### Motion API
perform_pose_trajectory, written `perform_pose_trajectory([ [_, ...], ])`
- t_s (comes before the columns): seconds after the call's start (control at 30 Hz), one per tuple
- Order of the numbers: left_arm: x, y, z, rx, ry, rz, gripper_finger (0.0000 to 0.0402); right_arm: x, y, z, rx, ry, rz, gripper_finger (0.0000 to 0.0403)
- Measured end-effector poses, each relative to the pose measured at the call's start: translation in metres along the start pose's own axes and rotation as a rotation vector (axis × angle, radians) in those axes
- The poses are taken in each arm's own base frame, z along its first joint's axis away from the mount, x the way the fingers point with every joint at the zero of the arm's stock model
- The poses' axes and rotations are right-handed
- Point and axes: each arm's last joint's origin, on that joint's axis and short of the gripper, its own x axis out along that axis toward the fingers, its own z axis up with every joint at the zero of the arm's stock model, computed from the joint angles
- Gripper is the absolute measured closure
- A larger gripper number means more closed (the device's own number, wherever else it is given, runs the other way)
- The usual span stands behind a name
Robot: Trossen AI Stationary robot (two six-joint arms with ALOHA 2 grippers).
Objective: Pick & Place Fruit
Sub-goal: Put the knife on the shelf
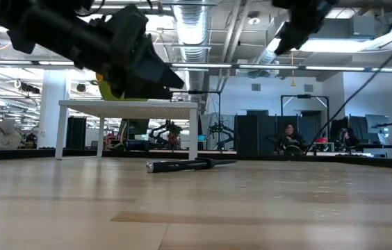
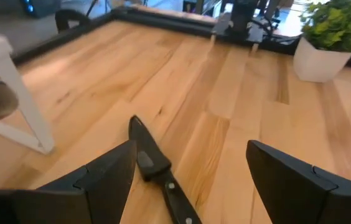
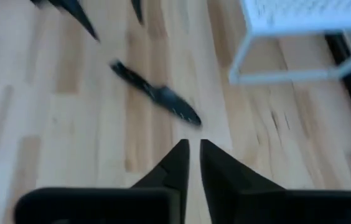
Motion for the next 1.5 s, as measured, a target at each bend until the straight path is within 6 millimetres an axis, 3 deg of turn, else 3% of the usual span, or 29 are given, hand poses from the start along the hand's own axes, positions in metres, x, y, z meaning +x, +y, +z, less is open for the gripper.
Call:
perform_pose_trajectory([
  [0.13, 0.007, 0.002, -0.007, -0.054, 0.023, 0.024, 0.0105, -0.018, -0.008, -0.029, 0.003, -0.197, 0.023, 0.0398],
  [0.43, 0.027, -0.005, -0.021, -0.048, 0.067, 0.051, 0.0105, -0.048, -0.013, -0.081, -0.047, -0.502, -0.103, 0.0391],
  [0.8, 0.048, -0.011, -0.036, -0.041, 0.095, 0.156, 0.0105, -0.109, 0.001, -0.133, -0.062, -0.856, -0.212, 0.0388],
  [1.13, 0.057, -0.006, -0.048, -0.093, 0.126, 0.193, 0.0105, -0.138, 0.012, -0.162, -0.087, -1.048, -0.247, 0.0383],
  [1.5, 0.071, -0.012, -0.072, -0.114, 0.197, 0.163, 0.0105, -0.141, 0.012, -0.160, -0.088, -1.052, -0.245, 0.0382],
])
